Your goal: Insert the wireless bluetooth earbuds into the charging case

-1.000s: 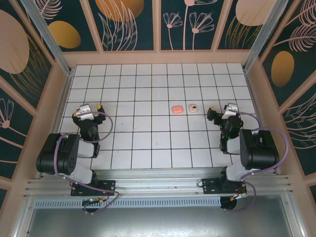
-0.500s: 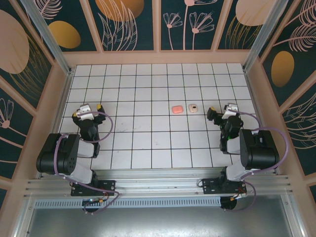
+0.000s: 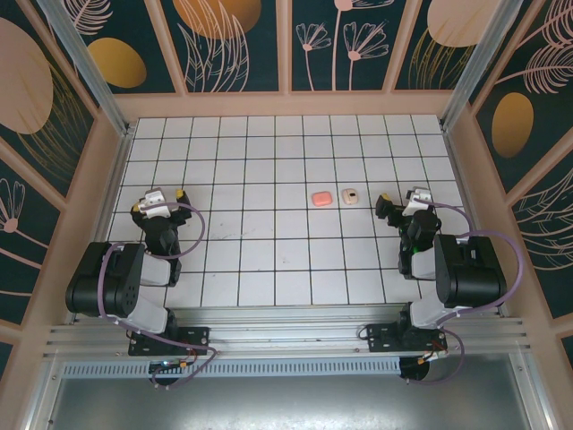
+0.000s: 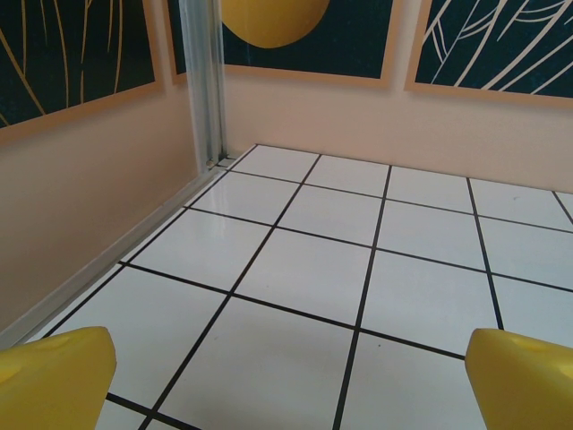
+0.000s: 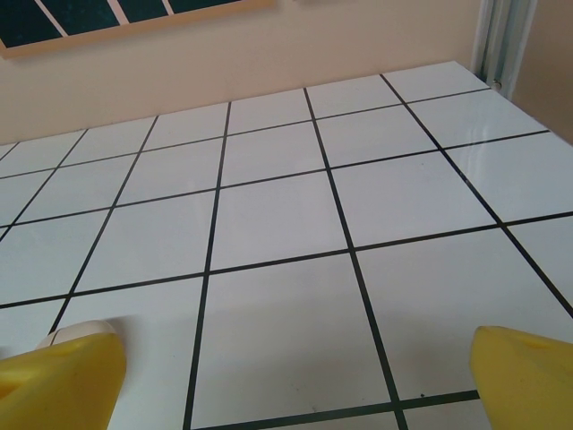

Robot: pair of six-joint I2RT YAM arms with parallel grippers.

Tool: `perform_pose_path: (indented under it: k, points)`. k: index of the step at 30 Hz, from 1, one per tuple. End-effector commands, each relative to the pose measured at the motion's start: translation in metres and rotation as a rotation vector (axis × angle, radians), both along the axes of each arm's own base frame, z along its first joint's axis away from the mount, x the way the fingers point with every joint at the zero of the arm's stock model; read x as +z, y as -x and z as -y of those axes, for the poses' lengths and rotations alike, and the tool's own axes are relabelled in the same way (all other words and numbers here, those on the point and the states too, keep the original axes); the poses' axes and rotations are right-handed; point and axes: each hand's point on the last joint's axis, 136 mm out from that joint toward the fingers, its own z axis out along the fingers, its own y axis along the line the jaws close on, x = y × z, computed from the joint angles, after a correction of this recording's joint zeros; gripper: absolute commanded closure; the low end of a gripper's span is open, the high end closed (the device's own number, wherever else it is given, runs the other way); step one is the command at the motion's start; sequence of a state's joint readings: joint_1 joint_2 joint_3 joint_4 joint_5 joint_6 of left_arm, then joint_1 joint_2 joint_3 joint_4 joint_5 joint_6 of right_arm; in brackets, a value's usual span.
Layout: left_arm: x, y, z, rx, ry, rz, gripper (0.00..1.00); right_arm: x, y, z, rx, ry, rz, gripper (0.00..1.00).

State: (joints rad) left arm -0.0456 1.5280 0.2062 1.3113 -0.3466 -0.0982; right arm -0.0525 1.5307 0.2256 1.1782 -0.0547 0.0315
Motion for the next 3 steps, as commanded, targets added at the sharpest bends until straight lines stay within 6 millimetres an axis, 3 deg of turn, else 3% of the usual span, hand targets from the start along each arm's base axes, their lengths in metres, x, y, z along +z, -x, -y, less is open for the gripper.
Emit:
perform_pose_path:
  k: [1, 3]
  points:
    - [0.0068, -0.0025, 0.0008, -0.009, 0.014, 0.025, 0.01, 0.0155, -0.007, -0.0027, 0.013, 0.021, 0.059, 0.01]
    - [0.0069, -0.002, 0.0009, -0.009, 0.014, 0.026, 0.01, 0.0152, -0.0068, -0.0027, 0.013, 0.021, 0.059, 0.01]
